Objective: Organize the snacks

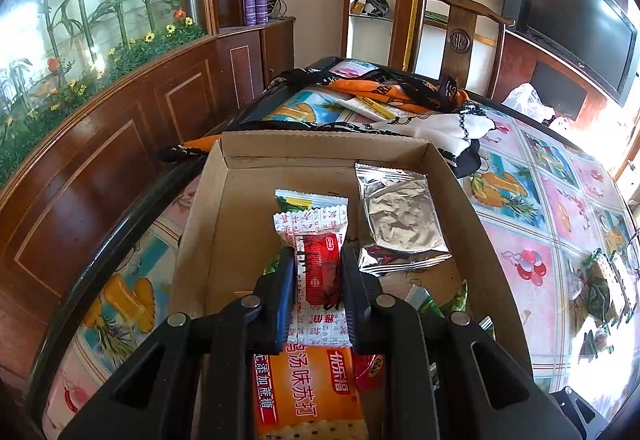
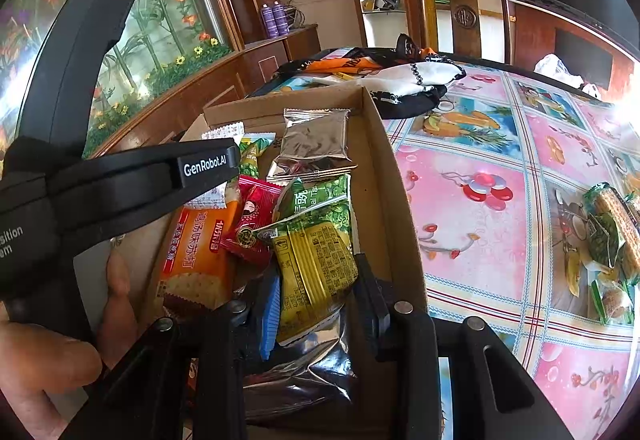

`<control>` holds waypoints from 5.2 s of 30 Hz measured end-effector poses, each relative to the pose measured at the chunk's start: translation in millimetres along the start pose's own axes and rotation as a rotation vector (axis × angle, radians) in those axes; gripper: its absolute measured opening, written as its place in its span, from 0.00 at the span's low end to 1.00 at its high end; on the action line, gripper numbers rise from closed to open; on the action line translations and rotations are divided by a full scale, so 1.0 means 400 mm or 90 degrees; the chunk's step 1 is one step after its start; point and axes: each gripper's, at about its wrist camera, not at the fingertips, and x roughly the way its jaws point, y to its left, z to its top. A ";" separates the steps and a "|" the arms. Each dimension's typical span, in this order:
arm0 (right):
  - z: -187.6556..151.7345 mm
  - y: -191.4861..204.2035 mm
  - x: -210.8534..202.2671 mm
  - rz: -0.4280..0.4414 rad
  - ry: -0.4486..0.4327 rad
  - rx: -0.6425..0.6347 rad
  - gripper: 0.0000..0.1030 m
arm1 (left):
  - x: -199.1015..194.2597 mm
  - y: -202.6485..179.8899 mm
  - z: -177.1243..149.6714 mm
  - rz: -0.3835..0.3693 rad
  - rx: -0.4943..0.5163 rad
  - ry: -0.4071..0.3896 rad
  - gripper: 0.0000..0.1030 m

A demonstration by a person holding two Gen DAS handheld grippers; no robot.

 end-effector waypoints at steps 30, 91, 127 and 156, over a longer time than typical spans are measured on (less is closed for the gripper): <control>-0.012 0.035 -0.017 -0.030 -0.016 -0.070 0.50 | -0.016 0.005 0.003 0.011 -0.001 -0.012 0.42; -0.039 -0.099 -0.259 -0.161 -0.131 -0.067 0.89 | -0.201 -0.068 -0.088 0.109 0.040 -0.160 1.00; -0.098 -0.052 -0.242 -0.145 -0.089 -0.113 0.90 | -0.264 -0.033 -0.197 0.173 0.051 -0.178 1.00; -0.099 -0.047 -0.241 -0.146 -0.089 -0.116 0.90 | -0.268 -0.043 -0.198 0.185 0.060 -0.184 1.00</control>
